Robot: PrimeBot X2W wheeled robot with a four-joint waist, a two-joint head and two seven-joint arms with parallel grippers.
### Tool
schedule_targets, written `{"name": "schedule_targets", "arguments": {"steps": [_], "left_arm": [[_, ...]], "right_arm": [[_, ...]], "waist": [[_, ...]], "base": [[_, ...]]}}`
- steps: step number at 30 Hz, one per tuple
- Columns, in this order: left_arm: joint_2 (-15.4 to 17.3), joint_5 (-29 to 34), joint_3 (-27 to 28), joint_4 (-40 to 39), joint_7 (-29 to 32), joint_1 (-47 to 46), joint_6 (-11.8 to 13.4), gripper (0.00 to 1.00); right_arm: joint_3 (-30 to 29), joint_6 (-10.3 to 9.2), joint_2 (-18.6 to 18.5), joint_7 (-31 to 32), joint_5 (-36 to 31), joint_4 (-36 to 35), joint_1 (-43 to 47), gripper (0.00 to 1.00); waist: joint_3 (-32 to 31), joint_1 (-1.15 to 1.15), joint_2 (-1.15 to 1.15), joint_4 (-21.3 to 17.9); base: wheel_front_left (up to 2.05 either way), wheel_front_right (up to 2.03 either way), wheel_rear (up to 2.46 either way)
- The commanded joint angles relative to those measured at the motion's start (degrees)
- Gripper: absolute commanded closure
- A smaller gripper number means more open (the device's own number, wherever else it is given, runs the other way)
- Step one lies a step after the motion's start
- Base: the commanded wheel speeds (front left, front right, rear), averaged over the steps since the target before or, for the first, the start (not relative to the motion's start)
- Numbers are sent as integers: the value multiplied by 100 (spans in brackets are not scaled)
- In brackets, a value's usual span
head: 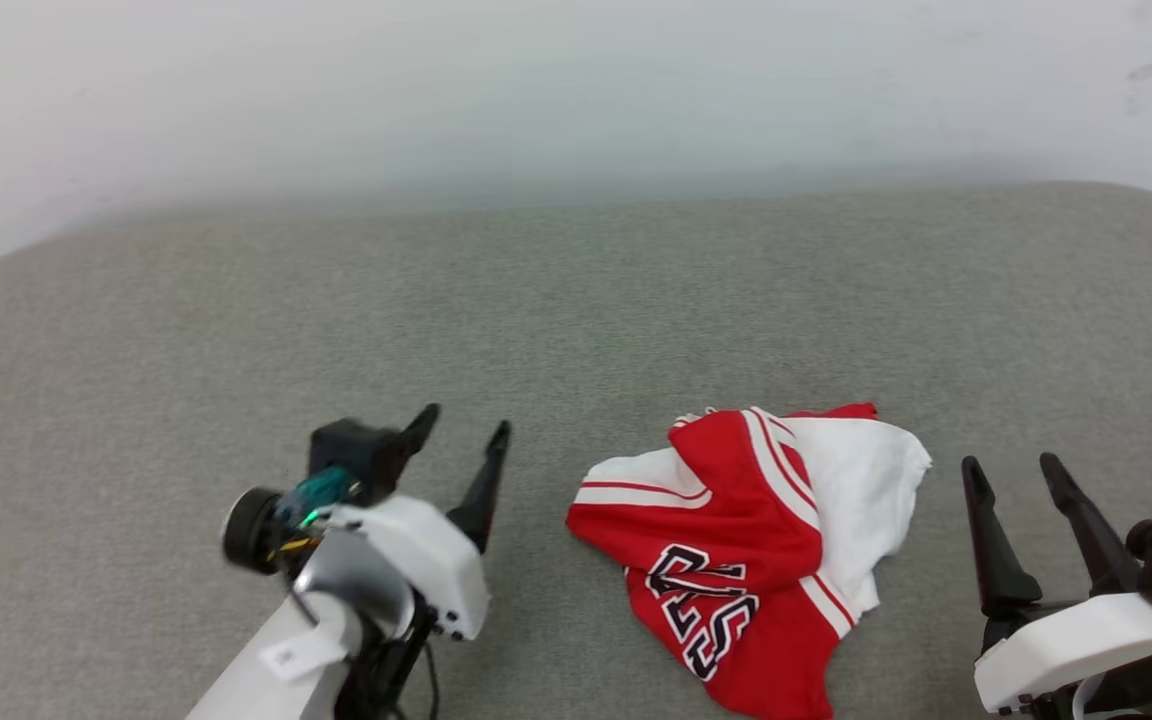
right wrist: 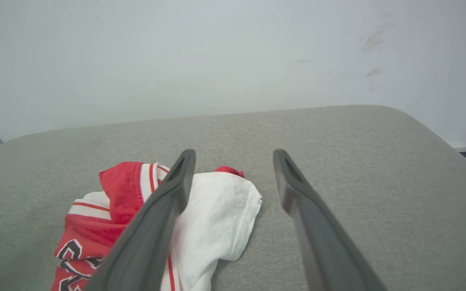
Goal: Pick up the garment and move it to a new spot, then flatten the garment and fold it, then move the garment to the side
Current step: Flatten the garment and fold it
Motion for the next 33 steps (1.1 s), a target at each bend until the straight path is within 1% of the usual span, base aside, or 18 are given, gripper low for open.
{"name": "schedule_targets", "arguments": {"steps": [1,4,9,14,18,25,26,27,28,29,30,33], "left_arm": [[-28,-59,-126,15,301,-214,-113,0],[-98,-96,-339,79,774,-558,-304,0],[-102,-162,-680,356,1654,-1087,-643,0],[-61,-131,-1013,776,2358,-1558,-941,0],[15,-188,-1216,1147,2775,-1809,-1091,0],[174,-297,-1629,1744,3507,-2085,-1214,0],[221,-307,-1731,1834,3661,-2090,-1223,42],[257,-342,-1819,1895,3778,-2071,-1237,62],[275,-380,-1860,1926,3805,-2081,-1236,92],[296,-388,-1917,1953,3840,-2103,-1237,100],[324,-382,-1975,1969,3854,-2138,-1241,100],[365,-284,-1901,1916,3435,-2301,-1215,100]], "right_arm": [[-13,-4,45,22,-78,-145,89,0],[11,-4,59,70,-94,-348,168,0],[69,-4,58,38,150,-558,145,0],[49,-4,58,-23,250,-627,123,0],[79,-4,59,-69,304,-625,64,0],[94,-4,59,-133,382,-546,-19,0],[89,-4,58,-136,396,-537,-20,0],[92,-4,59,-147,416,-522,-30,0],[95,-4,59,-158,423,-514,-37,0],[91,-4,59,-165,432,-513,-38,0],[86,-4,59,-178,457,-515,-30,0],[55,-4,58,-182,497,-517,1,0]], "waist": [[19,1,0,-165],[108,1,0,-391],[420,1,0,-824],[676,1,0,-1075],[802,1,0,-1230],[934,1,0,-1320],[940,1,0,-1325],[944,1,0,-1330],[945,1,0,-1332],[947,1,0,-1328],[950,1,0,-1319],[944,1,0,-1254]], "base": [[0,0,0],[0,0,0],[0,0,0],[0,0,0],[0,0,0],[0,0,0],[0,0,0],[0,0,0],[0,0,0],[0,0,0],[0,0,0],[0,0,0]]}}
